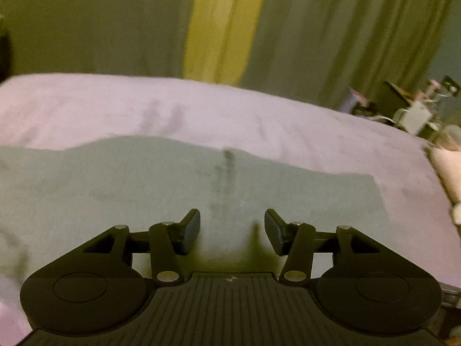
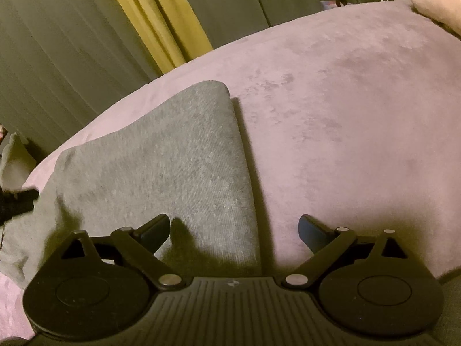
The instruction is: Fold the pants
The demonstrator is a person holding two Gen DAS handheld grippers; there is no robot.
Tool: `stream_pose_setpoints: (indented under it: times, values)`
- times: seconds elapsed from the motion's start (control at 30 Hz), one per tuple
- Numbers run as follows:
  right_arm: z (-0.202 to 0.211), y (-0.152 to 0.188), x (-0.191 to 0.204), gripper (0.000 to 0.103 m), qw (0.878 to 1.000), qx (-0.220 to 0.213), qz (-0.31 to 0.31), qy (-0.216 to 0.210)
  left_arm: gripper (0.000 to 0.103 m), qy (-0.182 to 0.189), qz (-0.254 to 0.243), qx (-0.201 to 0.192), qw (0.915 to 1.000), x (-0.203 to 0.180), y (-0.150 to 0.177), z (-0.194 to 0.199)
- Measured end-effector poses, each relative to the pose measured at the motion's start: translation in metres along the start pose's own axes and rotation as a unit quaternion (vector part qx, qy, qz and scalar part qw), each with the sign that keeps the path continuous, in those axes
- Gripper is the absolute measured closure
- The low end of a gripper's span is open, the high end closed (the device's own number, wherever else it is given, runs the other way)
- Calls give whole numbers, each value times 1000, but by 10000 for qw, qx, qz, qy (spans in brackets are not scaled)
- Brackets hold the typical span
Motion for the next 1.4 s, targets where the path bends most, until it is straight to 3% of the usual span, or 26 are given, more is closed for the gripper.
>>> stream_pose_setpoints:
  times: [0.1, 0.23, 0.3, 0.37, 0.43, 0.5, 0.53, 0.63, 0.73, 0.8, 0.87, 0.93, 1.07, 1.13, 1.2, 1.27, 1.4]
  values:
    - [0, 1, 1, 7, 10000, -24, 61, 32, 47, -75, -192, 413, 9989, -10, 22, -15]
    - [-4, 3, 2, 7, 9999, -9, 92, 52, 43, -765, -632, 1027, 9898, -9, 66, -29]
    - [-5, 3, 4, 6, 9999, -26, 152, 75, 36, -754, -553, 806, 9924, -3, 75, -15]
    - [-5, 3, 6, 5, 9997, -45, 213, 116, 35, -836, -258, 705, 9937, 3, 71, -2]
    - [-5, 4, 7, 5, 9996, -55, 241, 142, 34, -620, 97, 488, 9968, 12, 67, 14]
    - [-6, 4, 8, 5, 9996, -59, 254, 142, 21, -383, 397, 465, 9974, 23, 68, 23]
    - [-6, 4, 7, 5, 9996, -61, 257, 139, 20, -441, 548, 534, 9961, 32, 68, 23]
    - [-6, 6, 8, 5, 9993, -65, 329, 166, 20, -1027, 1314, 449, 9850, 63, 65, 29]
    - [-7, 9, 10, 5, 9986, -115, 462, 217, 19, -951, 2090, -243, 9730, 98, 59, 63]
    - [-7, 11, 11, 5, 9982, -164, 518, 242, 9, -1035, 2345, -799, 9633, 120, 59, 91]
    - [-8, 11, 12, 5, 9982, -204, 515, 243, 6, -1417, 2583, -1330, 9463, 141, 60, 119]
    - [-9, 12, 12, 4, 9982, -237, 494, 242, 6, -1563, 2905, -1703, 9286, 171, 69, 147]
    - [-9, 15, 17, 4, 9974, -329, 549, 329, 6, -1209, 3627, -2193, 8976, 233, 94, 180]
    - [-10, 16, 19, 4, 9969, -363, 577, 380, 6, -1061, 3983, -2238, 8832, 257, 101, 185]
    - [-9, 16, 21, 4, 9965, -388, 601, 423, 6, -875, 4116, -2287, 8778, 273, 104, 183]
    - [-10, 16, 21, 4, 9963, -402, 617, 449, 6, -587, 4091, -2363, 8794, 287, 106, 183]
    - [-10, 17, 24, 4, 9957, -429, 633, 523, 6, -486, 4111, -2309, 8805, 299, 100, 170]
Point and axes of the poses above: each gripper's, at about its wrist camera, not at the fingertips, and z roughly against the way its jaws point, x to its left, y to its underside, the point moved 1 cm from there along -z, roughly the way its jaws point, and after that the axes turned 14 degrees about y, right-handed, at the moved point
